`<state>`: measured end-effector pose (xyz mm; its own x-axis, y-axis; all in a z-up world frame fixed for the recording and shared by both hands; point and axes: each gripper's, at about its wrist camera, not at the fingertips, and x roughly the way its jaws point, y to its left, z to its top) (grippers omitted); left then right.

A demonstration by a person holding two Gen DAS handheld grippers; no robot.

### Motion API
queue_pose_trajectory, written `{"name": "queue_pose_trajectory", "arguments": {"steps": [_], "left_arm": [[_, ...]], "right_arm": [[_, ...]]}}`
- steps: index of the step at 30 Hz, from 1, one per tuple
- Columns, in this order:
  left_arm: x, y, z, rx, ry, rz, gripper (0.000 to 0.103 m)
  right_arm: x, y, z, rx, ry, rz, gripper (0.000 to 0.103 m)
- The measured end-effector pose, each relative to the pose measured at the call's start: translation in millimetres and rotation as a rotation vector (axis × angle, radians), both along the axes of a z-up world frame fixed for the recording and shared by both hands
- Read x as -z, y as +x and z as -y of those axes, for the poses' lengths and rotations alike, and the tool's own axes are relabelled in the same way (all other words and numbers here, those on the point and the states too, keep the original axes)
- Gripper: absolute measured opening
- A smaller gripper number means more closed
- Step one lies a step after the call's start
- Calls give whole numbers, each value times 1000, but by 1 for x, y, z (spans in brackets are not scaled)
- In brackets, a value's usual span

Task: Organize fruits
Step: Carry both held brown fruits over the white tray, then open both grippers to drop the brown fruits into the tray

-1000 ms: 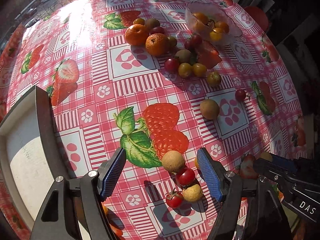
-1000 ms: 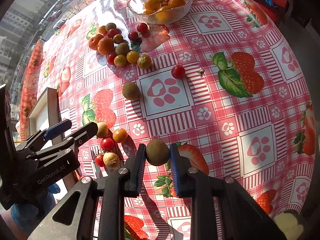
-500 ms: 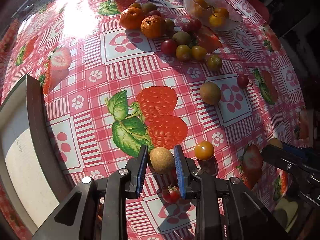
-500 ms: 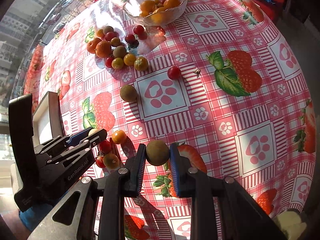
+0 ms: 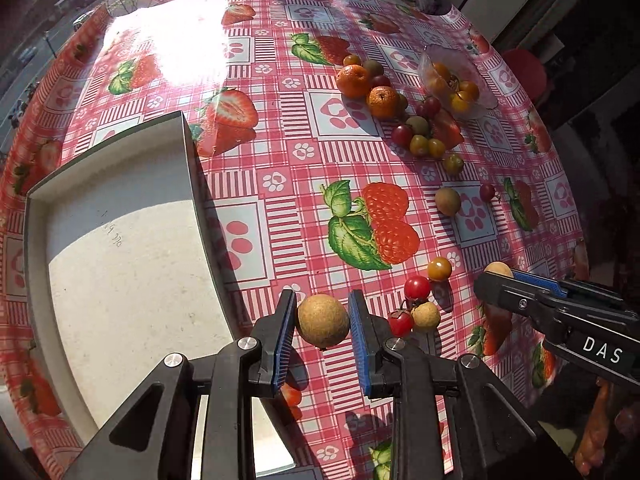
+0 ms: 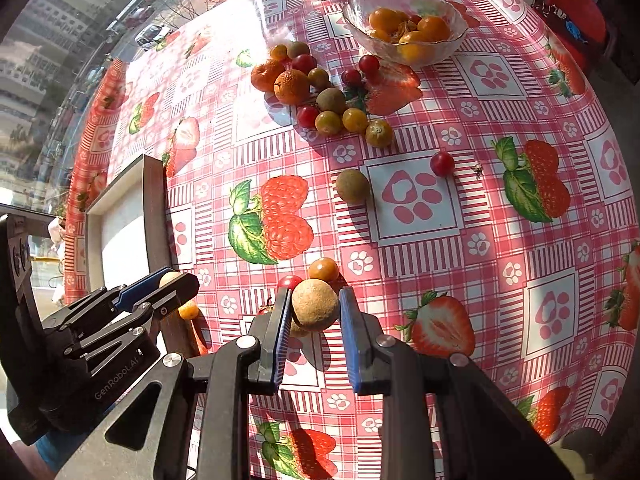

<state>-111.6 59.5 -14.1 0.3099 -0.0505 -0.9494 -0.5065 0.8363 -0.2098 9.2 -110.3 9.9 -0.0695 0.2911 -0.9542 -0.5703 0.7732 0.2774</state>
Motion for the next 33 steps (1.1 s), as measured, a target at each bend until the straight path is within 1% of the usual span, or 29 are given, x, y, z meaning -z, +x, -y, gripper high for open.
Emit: {"name": "queue_pose_trajectory", "arguments": {"steps": [4, 7, 11, 16, 21, 25, 27, 30, 33], "left_arm": [[-3, -31, -17, -49, 27, -13, 28], [1, -54, -28, -90, 43, -35, 28], [10, -88, -45, -148, 51, -73, 28], [29, -121, -57, -191, 59, -131, 28], [48, -139, -60, -204, 56, -182, 28], [62, -146, -60, -192, 59, -212, 28], [63, -148, -60, -188, 56, -200, 28], [64, -149, -60, -168, 77, -205, 28], [64, -157, -65, -175, 83, -200, 28]], "right_arm": [[-2, -23, -27, -66, 12, -11, 26], [-2, -43, -49, -125, 21, -20, 26], [1, -74, -80, -209, 29, -34, 26], [9, -112, -112, -300, 32, -61, 26], [25, -144, -137, -377, 11, -97, 26], [43, -163, -147, -420, -33, -115, 26], [52, -170, -148, -435, -59, -121, 26], [62, -180, -147, -450, -86, -134, 26], [69, -188, -146, -467, -102, -148, 26]]}}
